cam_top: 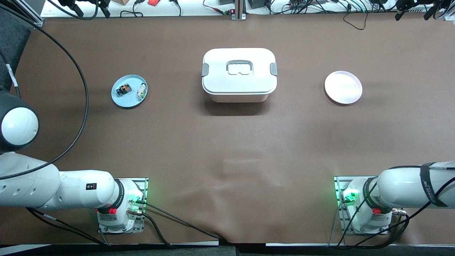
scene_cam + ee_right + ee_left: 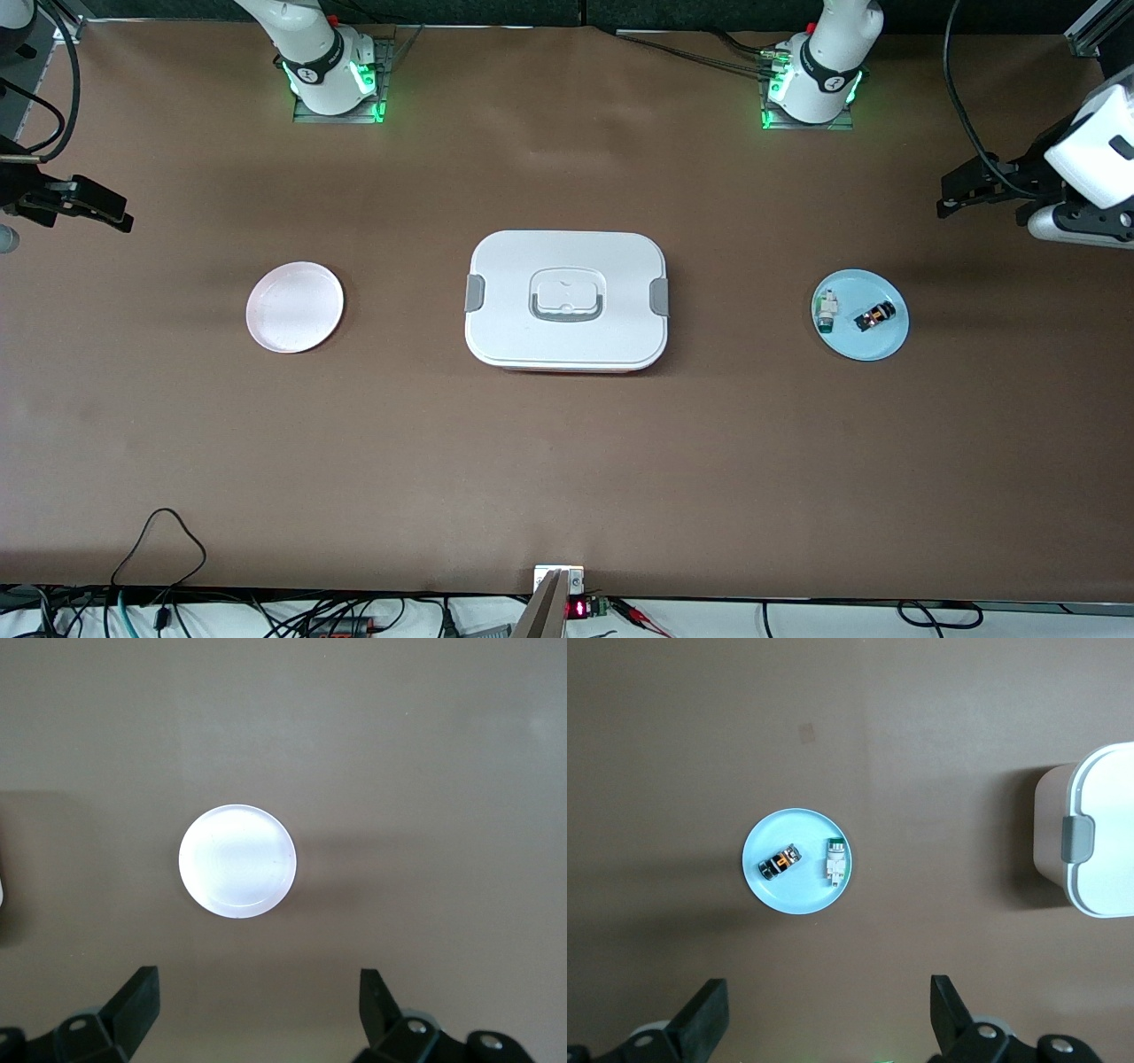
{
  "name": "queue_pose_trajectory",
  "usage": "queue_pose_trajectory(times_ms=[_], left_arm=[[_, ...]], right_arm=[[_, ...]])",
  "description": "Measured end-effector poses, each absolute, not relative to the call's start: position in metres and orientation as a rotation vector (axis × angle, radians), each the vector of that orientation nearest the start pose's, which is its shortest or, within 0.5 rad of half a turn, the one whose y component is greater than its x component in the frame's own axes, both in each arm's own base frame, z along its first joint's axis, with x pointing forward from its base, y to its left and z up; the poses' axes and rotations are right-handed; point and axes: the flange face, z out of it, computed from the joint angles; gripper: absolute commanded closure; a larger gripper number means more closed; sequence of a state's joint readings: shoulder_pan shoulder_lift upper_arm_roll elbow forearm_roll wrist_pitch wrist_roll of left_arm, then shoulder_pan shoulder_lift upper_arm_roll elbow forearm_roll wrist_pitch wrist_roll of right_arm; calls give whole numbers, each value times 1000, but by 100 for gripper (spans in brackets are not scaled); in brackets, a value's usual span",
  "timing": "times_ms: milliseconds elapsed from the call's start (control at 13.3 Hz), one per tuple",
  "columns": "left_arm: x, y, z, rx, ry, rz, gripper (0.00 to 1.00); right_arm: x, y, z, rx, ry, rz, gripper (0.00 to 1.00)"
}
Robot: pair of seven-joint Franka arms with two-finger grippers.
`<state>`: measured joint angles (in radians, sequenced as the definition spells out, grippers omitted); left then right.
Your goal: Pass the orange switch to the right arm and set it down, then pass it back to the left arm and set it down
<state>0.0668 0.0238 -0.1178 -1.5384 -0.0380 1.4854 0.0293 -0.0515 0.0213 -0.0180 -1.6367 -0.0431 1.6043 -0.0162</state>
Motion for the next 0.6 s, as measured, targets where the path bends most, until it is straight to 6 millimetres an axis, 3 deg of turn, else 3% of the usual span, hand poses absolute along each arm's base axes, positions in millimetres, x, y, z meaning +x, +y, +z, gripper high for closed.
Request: queue_pose_trajectory(times_ms=[226, 604], left_arm=[[541, -30, 619, -3171, 173, 113, 0], [540, -16, 616, -3175, 154, 116, 0]], right_arm=[[559, -43, 584, -3180, 77, 89, 0], [560, -36, 586, -3181, 56, 84, 0]])
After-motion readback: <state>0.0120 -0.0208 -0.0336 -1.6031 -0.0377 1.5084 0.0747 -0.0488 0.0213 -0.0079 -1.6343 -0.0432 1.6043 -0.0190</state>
